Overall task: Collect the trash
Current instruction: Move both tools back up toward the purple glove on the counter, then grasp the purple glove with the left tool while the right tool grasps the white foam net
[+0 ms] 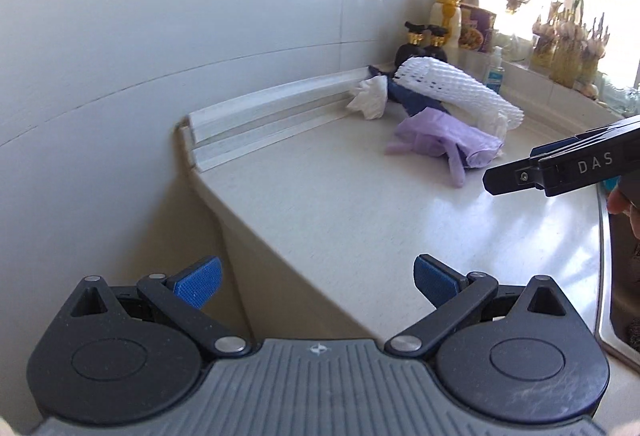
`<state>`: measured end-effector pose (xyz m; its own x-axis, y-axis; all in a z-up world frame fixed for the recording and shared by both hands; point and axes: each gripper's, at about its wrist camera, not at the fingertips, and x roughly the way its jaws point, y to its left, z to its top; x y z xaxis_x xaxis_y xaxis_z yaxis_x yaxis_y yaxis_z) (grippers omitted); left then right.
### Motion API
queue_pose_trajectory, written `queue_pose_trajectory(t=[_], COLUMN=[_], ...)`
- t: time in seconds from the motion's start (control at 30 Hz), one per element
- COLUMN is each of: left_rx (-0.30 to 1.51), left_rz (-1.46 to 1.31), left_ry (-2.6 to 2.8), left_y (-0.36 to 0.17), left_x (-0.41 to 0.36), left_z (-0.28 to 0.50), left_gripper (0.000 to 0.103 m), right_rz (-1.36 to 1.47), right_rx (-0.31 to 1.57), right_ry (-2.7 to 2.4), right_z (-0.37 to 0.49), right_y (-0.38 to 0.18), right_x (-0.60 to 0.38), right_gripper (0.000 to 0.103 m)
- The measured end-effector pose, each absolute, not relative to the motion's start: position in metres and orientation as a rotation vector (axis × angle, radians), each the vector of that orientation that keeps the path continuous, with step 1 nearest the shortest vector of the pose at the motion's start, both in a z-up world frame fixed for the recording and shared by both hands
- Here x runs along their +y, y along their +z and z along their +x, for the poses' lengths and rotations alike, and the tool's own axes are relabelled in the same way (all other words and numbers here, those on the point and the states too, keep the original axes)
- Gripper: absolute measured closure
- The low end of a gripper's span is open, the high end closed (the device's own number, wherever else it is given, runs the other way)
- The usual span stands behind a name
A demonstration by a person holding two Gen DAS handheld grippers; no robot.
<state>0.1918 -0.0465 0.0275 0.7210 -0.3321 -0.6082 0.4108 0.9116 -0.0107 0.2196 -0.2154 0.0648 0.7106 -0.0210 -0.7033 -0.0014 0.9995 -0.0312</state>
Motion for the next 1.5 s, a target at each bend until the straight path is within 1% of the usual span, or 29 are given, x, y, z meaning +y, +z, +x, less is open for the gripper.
queue_pose_trajectory(t=[0.2, 0.4, 0.6, 0.73, 0.77, 0.83, 0.87, 0.93, 1.0, 1.03, 1.07, 1.1, 1.13, 1.2, 1.23, 1.27, 1.3, 1.33, 1.37, 1.4, 1.47, 1.5], left_rx=[0.620, 0.581, 0.561, 0.567, 0.570, 0.580, 0.586, 0.602, 0.615, 0.621, 0.628, 0.639, 0.649, 0.654, 0.651, 0.651, 0.651, 0.649, 0.647, 0.641, 0.630, 0.624], left_rz=[0.169, 0.225, 0.184, 0.106, 0.090, 0.069, 0.059, 0.030, -0.002, -0.012, -0.020, -0.028, -0.040, -0.051, -0.048, -0.044, -0.040, -0.036, -0.031, -0.027, -0.023, -0.021], left_ry=[-0.501, -0.598, -0.672, -0.700, -0.706, -0.711, -0.709, -0.706, -0.707, -0.705, -0.700, -0.698, -0.702, -0.697, -0.697, -0.698, -0.697, -0.697, -0.696, -0.691, -0.687, -0.688], left_y=[0.028, 0.027, 0.021, 0.015, 0.013, 0.009, 0.007, 0.004, 0.001, 0.000, 0.000, -0.001, -0.002, -0.003, -0.003, -0.003, -0.003, -0.003, -0.003, -0.003, -0.002, -0.001], left_x=[-0.091, -0.131, -0.160, -0.168, -0.170, -0.174, -0.175, -0.176, -0.175, -0.174, -0.173, -0.174, -0.173, -0.171, -0.171, -0.171, -0.172, -0.172, -0.173, -0.173, -0.173, -0.173], left_z=[0.218, 0.242, 0.271, 0.291, 0.295, 0.304, 0.307, 0.313, 0.318, 0.319, 0.320, 0.323, 0.324, 0.325, 0.324, 0.324, 0.323, 0.322, 0.322, 0.321, 0.318, 0.317], left_gripper=[0.001, 0.001, 0.001, 0.005, 0.006, 0.014, 0.020, 0.026, 0.038, 0.041, 0.049, 0.060, 0.066, 0.081, 0.084, 0.090, 0.093, 0.095, 0.098, 0.100, 0.101, 0.101], right_rz=[-0.022, -0.055, -0.186, -0.224, -0.235, -0.248, -0.255, -0.266, -0.272, -0.273, -0.270, -0.264, -0.257, -0.245, -0.235, -0.231, -0.223, -0.216, -0.208, -0.204, -0.206, -0.209], right_rx=[0.734, 0.703, 0.633, 0.621, 0.615, 0.607, 0.605, 0.598, 0.587, 0.584, 0.579, 0.572, 0.570, 0.569, 0.566, 0.568, 0.569, 0.570, 0.569, 0.567, 0.564, 0.560], right_ry=[-0.124, -0.184, -0.171, -0.151, -0.149, -0.153, -0.156, -0.162, -0.168, -0.170, -0.173, -0.174, -0.172, -0.166, -0.164, -0.164, -0.165, -0.164, -0.161, -0.159, -0.162, -0.166], right_z=[0.239, 0.260, 0.289, 0.304, 0.308, 0.315, 0.319, 0.325, 0.329, 0.331, 0.333, 0.334, 0.334, 0.335, 0.335, 0.335, 0.335, 0.335, 0.335, 0.334, 0.332, 0.331], right_y=[0.072, 0.066, 0.053, 0.047, 0.045, 0.044, 0.043, 0.042, 0.040, 0.040, 0.040, 0.040, 0.040, 0.040, 0.040, 0.040, 0.039, 0.040, 0.040, 0.040, 0.042, 0.044], right_x=[-0.275, -0.305, -0.318, -0.319, -0.319, -0.318, -0.319, -0.319, -0.320, -0.320, -0.321, -0.322, -0.323, -0.324, -0.324, -0.324, -0.324, -0.325, -0.325, -0.325, -0.324, -0.323], right_gripper=[0.009, 0.008, 0.008, 0.008, 0.008, 0.008, 0.008, 0.008, 0.010, 0.011, 0.011, 0.015, 0.019, 0.037, 0.042, 0.051, 0.060, 0.065, 0.073, 0.075, 0.087, 0.090])
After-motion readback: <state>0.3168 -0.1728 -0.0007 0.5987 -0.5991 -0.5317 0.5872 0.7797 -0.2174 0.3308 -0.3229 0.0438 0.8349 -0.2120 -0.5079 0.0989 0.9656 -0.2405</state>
